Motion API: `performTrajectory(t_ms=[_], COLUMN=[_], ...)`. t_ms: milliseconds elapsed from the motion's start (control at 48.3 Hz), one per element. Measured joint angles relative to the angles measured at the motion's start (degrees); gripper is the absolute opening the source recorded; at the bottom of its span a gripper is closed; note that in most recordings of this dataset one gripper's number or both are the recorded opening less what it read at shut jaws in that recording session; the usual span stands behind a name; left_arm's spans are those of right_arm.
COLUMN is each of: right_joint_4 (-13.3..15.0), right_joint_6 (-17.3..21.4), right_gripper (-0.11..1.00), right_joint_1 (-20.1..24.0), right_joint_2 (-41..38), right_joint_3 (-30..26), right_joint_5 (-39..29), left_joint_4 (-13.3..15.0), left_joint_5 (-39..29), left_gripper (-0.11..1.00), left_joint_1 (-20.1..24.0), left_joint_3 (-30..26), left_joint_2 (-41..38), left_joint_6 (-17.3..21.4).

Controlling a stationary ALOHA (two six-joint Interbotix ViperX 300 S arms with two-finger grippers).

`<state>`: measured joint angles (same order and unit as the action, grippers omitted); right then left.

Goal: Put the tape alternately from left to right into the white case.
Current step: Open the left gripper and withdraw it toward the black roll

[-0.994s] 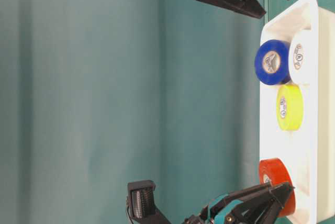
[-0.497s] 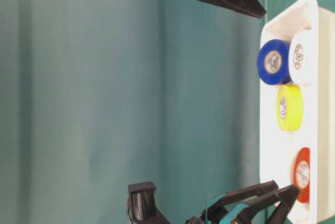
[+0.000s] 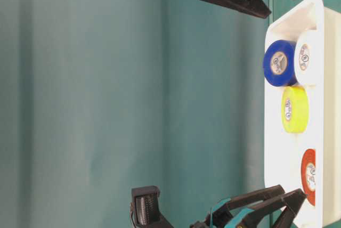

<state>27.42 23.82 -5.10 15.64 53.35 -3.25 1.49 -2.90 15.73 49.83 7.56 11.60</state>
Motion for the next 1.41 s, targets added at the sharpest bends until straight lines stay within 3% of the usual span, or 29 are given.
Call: performTrajectory(t_ms=[311,1015,1408], right_joint_4=[0.0,-0.1,0.0], right_joint_6=[0.0,0.0,0.0], right_gripper=[0.75,0.75,0.75], right_joint_1=[0.0,0.1,0.1], right_joint_2=[-0.1,0.0,0.0], right_joint_3=[0.0,0.1,0.3], right_joint_5=[0.0,0.1,0.1], left_joint_4=[0.0,0.0,-0.1], left_joint_5=[0.1,0.1,0.0], left_gripper=[0.75,0.75,0.75], left_joint_1=[-0.6,-14.2,-15.8], left_joint_3=[0.2,2.9,3.7], left_joint_2=[0.4,5.3,5.8], left_joint_6=[-0.2,-0.4,-0.5])
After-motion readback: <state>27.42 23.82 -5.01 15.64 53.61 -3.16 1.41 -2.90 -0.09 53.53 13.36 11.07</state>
